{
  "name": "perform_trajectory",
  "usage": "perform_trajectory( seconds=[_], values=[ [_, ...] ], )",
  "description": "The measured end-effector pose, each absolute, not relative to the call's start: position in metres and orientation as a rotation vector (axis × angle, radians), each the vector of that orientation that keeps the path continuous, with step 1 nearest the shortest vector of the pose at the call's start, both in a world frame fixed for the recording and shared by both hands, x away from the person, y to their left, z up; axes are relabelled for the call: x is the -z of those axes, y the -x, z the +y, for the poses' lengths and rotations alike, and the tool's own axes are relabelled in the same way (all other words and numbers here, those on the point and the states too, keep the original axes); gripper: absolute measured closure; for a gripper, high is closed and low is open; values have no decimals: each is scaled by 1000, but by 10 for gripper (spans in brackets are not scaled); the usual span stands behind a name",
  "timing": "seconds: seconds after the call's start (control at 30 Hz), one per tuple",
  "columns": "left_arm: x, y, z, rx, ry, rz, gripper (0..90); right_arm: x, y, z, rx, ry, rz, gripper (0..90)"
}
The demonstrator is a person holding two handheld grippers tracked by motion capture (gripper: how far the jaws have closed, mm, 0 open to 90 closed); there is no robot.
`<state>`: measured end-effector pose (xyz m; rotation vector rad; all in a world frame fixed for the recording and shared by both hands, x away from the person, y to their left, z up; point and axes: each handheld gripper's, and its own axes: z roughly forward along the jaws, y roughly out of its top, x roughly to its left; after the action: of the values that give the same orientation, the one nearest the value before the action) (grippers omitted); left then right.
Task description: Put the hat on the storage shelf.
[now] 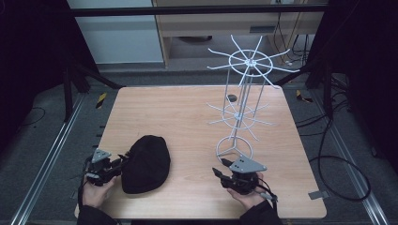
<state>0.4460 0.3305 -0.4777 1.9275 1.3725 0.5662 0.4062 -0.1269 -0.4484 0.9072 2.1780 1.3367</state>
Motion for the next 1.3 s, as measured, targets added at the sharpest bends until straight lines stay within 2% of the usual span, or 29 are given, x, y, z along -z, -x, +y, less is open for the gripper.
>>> perform_trajectory(
  seconds=[0.13, 0.37, 0.57, 0.8, 0.97, 1.3],
  values=[
    [470, -441, 336, -587, -1865, 1393, 528, 449, -405, -151, -1318, -967, 2124, 526],
    [447, -426, 334, -617, -1788, 1338, 446, 448, -405, -186, -1285, -1065, 2030, 500],
    [428, -419, 327, -628, -1754, 1291, 421, 454, -413, -217, -1208, -1196, 1957, 461],
    [408, -417, 312, -595, -1741, 1232, 394, 461, -420, -232, -1152, -1276, 1935, 430],
    [397, -428, 292, -550, -1790, 1208, 375, 465, -424, -243, -1119, -1303, 1914, 414],
    [401, -454, 261, -573, -1888, 1232, 370, 469, -428, -261, -1053, -1347, 1890, 410]
  ],
)
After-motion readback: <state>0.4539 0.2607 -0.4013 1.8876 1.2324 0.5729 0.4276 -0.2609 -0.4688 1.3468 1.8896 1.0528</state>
